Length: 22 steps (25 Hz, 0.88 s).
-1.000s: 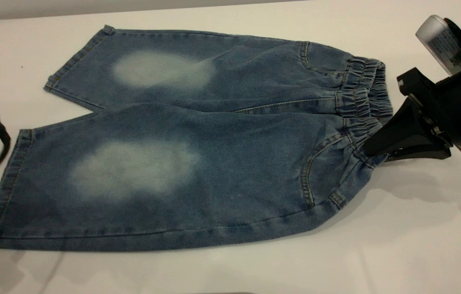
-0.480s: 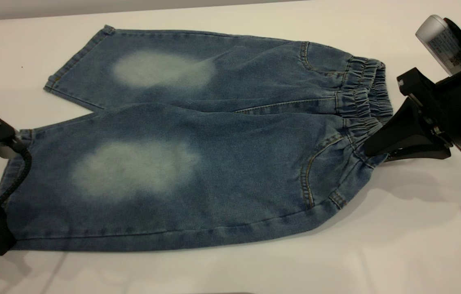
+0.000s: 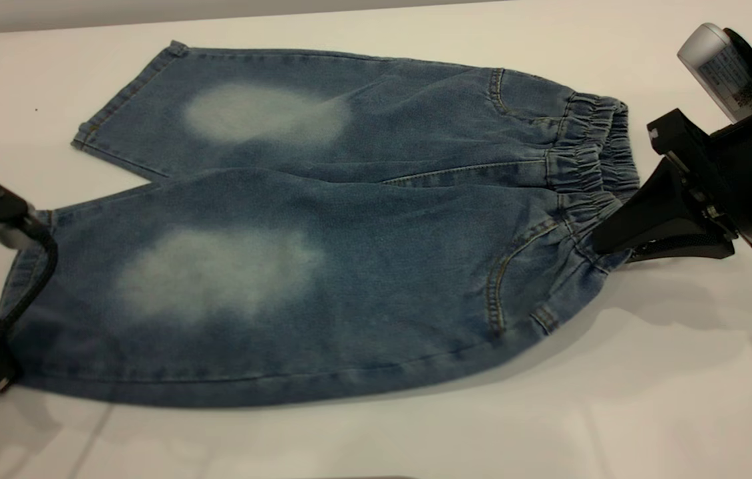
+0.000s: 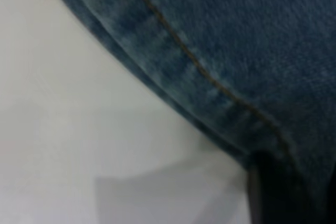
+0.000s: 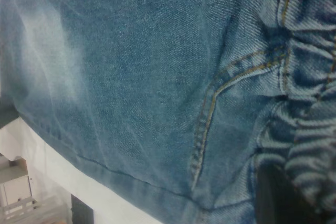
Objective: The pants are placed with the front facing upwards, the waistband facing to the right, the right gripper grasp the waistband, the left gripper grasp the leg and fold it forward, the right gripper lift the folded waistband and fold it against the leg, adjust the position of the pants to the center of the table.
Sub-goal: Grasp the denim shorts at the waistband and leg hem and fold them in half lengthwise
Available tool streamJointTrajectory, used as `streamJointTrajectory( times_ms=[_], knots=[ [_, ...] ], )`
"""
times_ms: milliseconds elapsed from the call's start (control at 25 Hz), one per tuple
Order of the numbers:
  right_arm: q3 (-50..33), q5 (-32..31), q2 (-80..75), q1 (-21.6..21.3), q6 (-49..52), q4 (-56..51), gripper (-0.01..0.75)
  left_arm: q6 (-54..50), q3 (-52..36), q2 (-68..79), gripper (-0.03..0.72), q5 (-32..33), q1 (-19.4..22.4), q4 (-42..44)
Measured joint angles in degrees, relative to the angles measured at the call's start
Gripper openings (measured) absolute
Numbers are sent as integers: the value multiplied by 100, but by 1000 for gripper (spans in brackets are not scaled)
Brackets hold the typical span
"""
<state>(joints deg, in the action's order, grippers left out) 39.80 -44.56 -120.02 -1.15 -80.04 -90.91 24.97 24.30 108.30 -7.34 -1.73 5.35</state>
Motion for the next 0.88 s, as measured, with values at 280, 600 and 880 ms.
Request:
streamJointTrajectory(
  times_ms=[280, 600, 880],
  knots=[
    [0, -346, 0, 0, 41, 114, 43, 0, 12, -77, 53, -100, -73, 0],
    [-87, -1162, 12, -18, 557, 703, 43, 0, -15, -1393, 53, 734, -621, 5],
    [-968, -1354, 748, -196, 538, 741, 44, -207, -39, -3578, 53, 1818, -629, 10]
  ],
)
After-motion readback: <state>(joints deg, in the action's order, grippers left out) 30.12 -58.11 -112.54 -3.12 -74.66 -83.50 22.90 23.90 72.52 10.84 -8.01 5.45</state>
